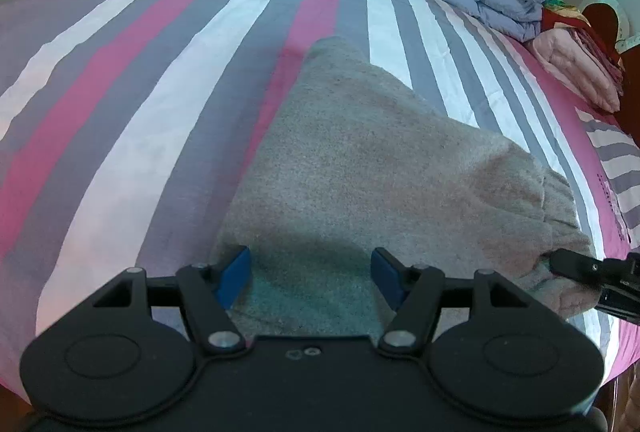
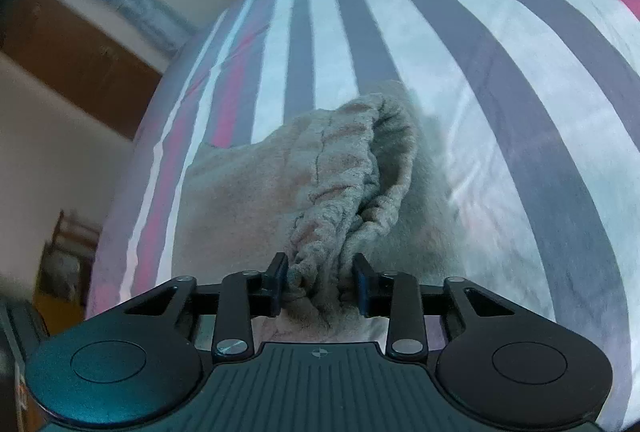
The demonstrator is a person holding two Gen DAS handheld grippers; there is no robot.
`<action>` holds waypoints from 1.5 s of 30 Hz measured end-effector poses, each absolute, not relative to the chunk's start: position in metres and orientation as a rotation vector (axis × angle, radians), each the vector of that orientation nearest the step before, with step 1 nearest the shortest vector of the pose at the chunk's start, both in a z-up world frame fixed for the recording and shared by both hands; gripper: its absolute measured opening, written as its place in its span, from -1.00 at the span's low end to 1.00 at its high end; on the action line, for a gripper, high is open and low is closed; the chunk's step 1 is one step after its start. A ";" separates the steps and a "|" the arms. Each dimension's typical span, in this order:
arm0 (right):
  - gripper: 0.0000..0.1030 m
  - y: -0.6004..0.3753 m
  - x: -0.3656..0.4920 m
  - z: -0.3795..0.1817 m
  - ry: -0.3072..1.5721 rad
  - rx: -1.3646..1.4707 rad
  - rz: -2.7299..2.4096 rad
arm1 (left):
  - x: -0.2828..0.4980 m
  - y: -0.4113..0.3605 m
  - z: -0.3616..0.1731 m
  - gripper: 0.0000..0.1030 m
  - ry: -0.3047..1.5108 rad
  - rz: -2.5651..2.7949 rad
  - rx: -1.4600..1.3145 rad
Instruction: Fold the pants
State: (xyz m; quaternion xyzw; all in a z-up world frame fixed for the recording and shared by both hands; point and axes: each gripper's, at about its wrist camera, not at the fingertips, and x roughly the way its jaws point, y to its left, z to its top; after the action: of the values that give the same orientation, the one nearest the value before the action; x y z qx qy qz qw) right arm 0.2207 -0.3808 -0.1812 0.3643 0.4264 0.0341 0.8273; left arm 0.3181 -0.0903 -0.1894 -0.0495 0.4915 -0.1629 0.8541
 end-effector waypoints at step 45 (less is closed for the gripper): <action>-0.03 -0.358 0.233 -0.164 0.707 0.373 0.095 | 0.323 -0.094 -0.158 0.30 0.989 -0.274 -0.099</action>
State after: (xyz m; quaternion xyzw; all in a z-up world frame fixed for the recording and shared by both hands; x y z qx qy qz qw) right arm 0.2335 -0.3581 -0.1637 0.1815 0.3441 0.0462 0.9201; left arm 0.3233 -0.0942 -0.1579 -0.0473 0.4731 -0.1312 0.8699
